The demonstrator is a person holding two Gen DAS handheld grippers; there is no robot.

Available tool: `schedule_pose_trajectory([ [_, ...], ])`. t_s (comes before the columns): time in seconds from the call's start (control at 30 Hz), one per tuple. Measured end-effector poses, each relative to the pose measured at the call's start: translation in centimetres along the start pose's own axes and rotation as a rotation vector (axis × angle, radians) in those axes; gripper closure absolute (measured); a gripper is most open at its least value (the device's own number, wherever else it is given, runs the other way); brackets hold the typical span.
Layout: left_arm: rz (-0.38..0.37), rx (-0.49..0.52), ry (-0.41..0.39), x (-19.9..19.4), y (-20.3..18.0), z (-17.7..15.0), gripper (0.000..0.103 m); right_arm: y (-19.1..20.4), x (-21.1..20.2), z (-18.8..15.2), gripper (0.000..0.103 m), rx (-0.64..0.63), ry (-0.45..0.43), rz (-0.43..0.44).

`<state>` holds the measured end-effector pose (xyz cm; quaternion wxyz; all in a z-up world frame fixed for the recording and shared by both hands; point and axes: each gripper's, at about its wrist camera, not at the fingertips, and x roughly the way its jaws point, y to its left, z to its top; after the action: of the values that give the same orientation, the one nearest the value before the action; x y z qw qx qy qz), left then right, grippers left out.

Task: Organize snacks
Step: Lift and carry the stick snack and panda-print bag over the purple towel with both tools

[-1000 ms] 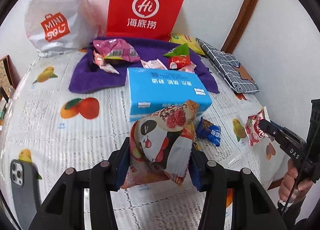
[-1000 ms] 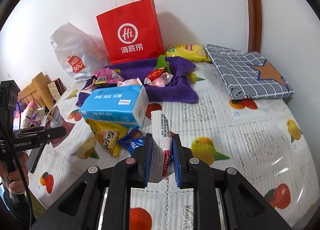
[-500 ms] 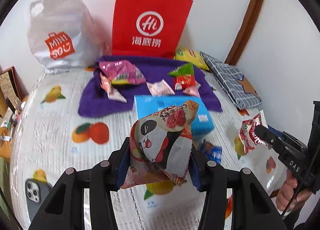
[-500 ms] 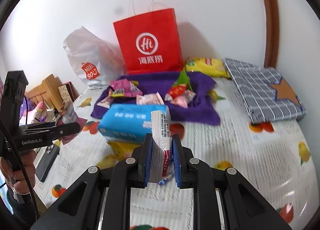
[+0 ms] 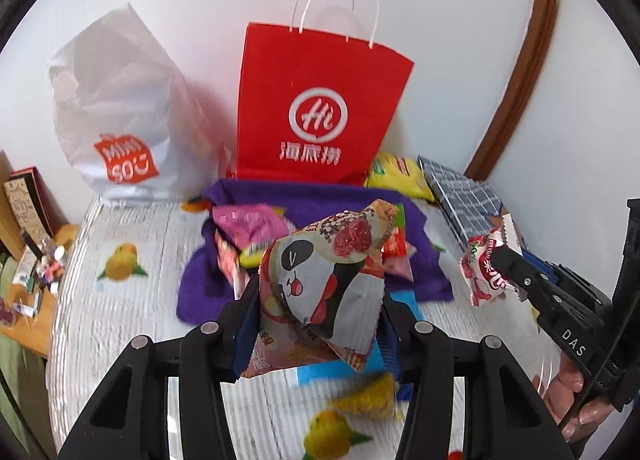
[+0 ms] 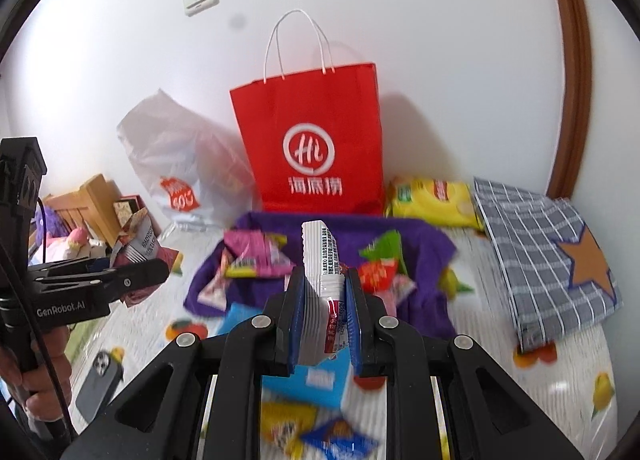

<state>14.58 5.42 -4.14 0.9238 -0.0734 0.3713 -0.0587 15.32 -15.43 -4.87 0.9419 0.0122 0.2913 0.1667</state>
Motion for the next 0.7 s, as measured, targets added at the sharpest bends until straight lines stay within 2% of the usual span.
schedule_pose_trajectory([
  [0.17, 0.045, 0.001, -0.016, 1.5, 0.5, 2.7, 0.055, -0.1, 2.7, 3.1, 0.084, -0.023, -0.02, -0.016],
  [0.4, 0.053, -0.03, -0.012, 4.6, 1.3, 7.1, 0.055, -1.4, 6.6, 6.7, 0.084, 0.002, -0.014, -0.008],
  [0.6, 0.093, -0.031, -0.046, 7.2, 1.6, 9.4, 0.055, -2.5, 9.0, 7.2, 0.084, 0.013, -0.005, -0.002],
  [0.63, 0.091, -0.041, -0.04, 7.8, 2.0, 9.4, 0.055, -2.7, 9.8, 7.1, 0.084, 0.001, 0.022, -0.004],
  [0.7, 0.109, -0.053, 0.024, 9.6, 2.6, 9.4, 0.055, -3.2, 10.7, 6.8, 0.084, -0.005, 0.037, -0.025],
])
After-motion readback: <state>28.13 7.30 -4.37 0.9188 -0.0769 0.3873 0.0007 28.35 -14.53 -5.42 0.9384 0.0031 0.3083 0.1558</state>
